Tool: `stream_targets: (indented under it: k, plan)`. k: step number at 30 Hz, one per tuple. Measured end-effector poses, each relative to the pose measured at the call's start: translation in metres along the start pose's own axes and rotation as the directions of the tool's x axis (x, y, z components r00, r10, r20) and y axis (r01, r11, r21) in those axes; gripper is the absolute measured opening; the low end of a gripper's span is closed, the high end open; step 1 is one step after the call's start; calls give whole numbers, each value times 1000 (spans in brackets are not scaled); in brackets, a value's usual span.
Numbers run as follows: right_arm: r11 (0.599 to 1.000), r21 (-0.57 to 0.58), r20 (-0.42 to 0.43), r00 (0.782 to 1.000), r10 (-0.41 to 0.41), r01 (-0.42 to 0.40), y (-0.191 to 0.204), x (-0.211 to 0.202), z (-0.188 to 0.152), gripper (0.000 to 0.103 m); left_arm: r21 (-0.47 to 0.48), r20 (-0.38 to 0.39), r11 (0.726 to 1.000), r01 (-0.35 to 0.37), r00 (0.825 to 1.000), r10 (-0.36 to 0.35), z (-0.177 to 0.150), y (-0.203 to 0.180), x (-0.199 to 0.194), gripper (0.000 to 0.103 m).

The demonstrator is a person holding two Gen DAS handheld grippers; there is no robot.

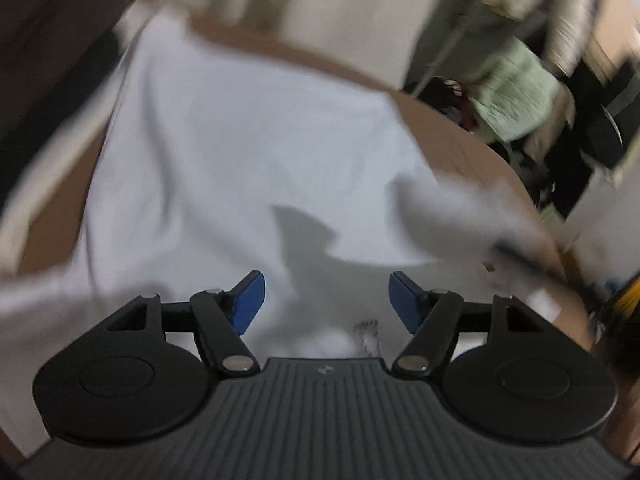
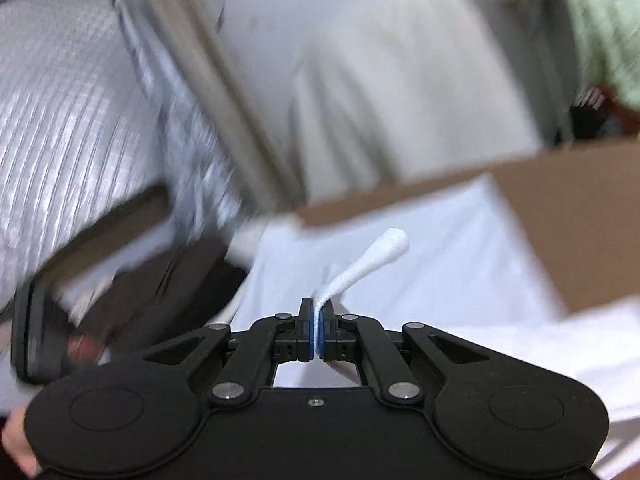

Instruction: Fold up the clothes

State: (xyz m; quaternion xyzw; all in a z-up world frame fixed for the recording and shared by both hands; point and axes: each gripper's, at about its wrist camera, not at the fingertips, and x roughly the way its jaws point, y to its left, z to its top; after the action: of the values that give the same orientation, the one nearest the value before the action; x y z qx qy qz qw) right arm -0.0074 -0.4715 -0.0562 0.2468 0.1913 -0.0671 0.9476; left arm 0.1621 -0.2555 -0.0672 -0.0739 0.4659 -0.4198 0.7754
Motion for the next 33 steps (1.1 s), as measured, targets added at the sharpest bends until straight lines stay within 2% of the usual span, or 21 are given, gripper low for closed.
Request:
stream_targets:
  k: [3,6,8,10,11,12,13,14,16,19,21,23,26,28,29,30,31,33]
  plan:
    - [999,15,-133,990,44,-42,24,39,-44,3,-111,-33,993,43,998,-47,-5,23,3,67]
    - [998,-16,-213,976,51,-56,43,51,-72,3,-147,-57,989,33,998,-42,-11,34,6,68]
    - [998,-41,-244,969,37,-48,48,54,-81,4,-152,-78,988,21,996,-33,-13,28,29,68]
    - [997,-46,-283,958,40,-55,48,56,-83,12,-130,-103,991,13,994,-27,-16,27,39,68]
    - [997,-42,-308,950,50,-67,48,58,-83,19,-114,-116,993,7,993,-21,-22,22,44,68]
    - [996,-38,-343,937,69,-87,47,59,-81,28,-89,-128,996,-3,992,-9,-24,18,47,68]
    - [993,-39,-383,919,92,-116,47,58,-79,46,-58,-137,998,-19,990,11,-26,15,50,68]
    - [991,-47,-399,912,99,-128,44,53,-75,48,-31,-143,999,-37,989,32,-28,13,50,68]
    - [990,-84,-379,923,73,-113,39,27,-70,49,11,-153,998,-60,986,61,-30,5,54,68]
    - [984,-178,-328,943,-51,-9,26,-23,-65,53,44,-162,998,-55,985,62,-33,-8,58,70]
    - [966,-236,-291,940,-176,107,14,-55,-66,56,84,-150,995,-57,986,69,-35,-16,58,76]
    - [925,-273,-250,909,-332,263,-3,-84,-73,56,141,-123,987,-75,988,93,-37,-30,64,83]
    - [852,-282,-226,832,-506,442,-27,-100,-87,56,213,-105,972,-96,987,120,-38,-46,80,88]
    - [823,-247,-202,803,-560,512,-41,-99,-93,59,245,-115,965,-99,985,131,-40,-51,93,81]
    - [817,-214,-193,797,-573,535,-49,-98,-96,65,270,-101,956,-114,984,146,-42,-54,93,49]
    - [828,-166,-188,807,-560,536,-56,-95,-96,68,294,-86,947,-129,983,160,-43,-56,93,19]
    - [839,-115,-184,818,-545,532,-64,-92,-97,73,320,-67,936,-147,982,177,-44,-59,91,7]
    - [853,-39,-184,836,-517,520,-76,-82,-98,76,355,2,916,-185,980,197,-41,-65,70,7]
